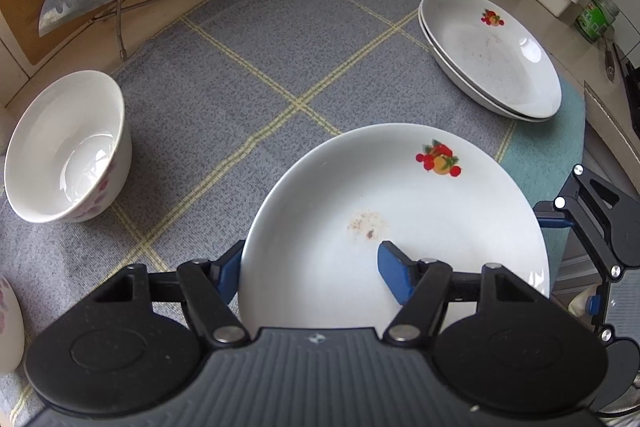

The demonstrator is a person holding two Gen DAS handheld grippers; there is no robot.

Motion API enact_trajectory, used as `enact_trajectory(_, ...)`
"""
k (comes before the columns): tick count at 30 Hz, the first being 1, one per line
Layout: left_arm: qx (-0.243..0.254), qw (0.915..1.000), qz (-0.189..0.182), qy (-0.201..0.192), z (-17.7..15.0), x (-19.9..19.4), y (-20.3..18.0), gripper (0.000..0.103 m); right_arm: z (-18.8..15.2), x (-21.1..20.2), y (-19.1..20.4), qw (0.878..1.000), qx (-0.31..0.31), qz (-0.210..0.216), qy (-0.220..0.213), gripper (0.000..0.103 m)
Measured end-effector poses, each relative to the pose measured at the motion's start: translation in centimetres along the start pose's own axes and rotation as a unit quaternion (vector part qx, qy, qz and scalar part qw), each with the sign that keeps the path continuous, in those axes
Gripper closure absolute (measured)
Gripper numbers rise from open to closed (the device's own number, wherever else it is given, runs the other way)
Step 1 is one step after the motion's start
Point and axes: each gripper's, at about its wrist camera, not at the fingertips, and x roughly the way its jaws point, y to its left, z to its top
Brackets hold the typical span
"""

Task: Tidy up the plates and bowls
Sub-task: 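Lower the stained plate onto the stacked white plates with both grippers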

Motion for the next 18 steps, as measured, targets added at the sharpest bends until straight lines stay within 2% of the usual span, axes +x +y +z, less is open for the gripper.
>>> enact_trajectory(18, 0.000, 0.9995, 0.017, -0.027, 3.2, -1.1, -2.8, 0.034, 0.4, -2.5, -4.2, 1.000, -0.013, 0.005, -0.014, 0.000)
